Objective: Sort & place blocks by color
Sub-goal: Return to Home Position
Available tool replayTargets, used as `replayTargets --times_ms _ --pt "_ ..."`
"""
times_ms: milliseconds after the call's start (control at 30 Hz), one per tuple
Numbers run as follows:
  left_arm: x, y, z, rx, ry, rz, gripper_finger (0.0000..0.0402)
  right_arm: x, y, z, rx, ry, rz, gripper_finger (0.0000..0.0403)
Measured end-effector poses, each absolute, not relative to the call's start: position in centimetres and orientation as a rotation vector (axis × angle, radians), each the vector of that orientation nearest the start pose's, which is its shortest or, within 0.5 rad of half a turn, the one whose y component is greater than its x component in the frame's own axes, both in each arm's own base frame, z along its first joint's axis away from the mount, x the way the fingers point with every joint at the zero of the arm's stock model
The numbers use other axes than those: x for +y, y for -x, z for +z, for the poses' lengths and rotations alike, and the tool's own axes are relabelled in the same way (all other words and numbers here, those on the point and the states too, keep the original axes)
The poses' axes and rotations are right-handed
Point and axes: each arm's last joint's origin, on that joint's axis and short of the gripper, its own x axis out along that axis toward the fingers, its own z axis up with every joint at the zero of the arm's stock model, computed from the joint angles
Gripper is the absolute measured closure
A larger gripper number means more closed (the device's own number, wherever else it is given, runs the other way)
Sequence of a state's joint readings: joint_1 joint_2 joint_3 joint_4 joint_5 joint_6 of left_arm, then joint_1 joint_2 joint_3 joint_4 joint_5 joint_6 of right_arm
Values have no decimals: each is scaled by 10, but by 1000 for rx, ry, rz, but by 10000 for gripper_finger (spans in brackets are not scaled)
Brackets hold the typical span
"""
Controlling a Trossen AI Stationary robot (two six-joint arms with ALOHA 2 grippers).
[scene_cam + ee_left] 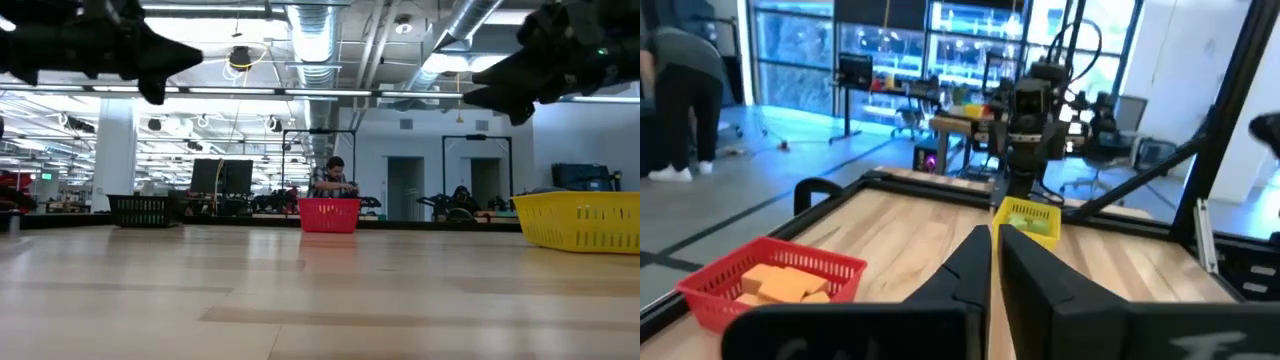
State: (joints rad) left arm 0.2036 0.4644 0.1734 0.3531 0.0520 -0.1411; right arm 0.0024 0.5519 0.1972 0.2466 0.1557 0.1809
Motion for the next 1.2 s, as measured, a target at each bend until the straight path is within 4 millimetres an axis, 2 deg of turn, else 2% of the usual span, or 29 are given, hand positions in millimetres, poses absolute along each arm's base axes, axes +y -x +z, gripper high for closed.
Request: replayTargets --times_ms 133,333,367,667,1033,1200 --pt "23 -119 204 -110 163 149 400 -3 -132 197 44 -181 -152 212" --pt "21 -107 193 -115 179 154 401 -4 -122 194 60 -145 -161 373" --pt "21 -106 192 -114 180 166 401 -4 -120 193 74 -137 -162 386" --pt "21 -96 188 -109 176 253 401 -4 -107 190 101 -140 -165 397" --pt "23 -96 186 -87 132 329 401 -9 -100 170 -11 -166 -219 400" --pt "24 -95 184 -68 132 356 401 -12 -97 171 -55 -161 -244 400"
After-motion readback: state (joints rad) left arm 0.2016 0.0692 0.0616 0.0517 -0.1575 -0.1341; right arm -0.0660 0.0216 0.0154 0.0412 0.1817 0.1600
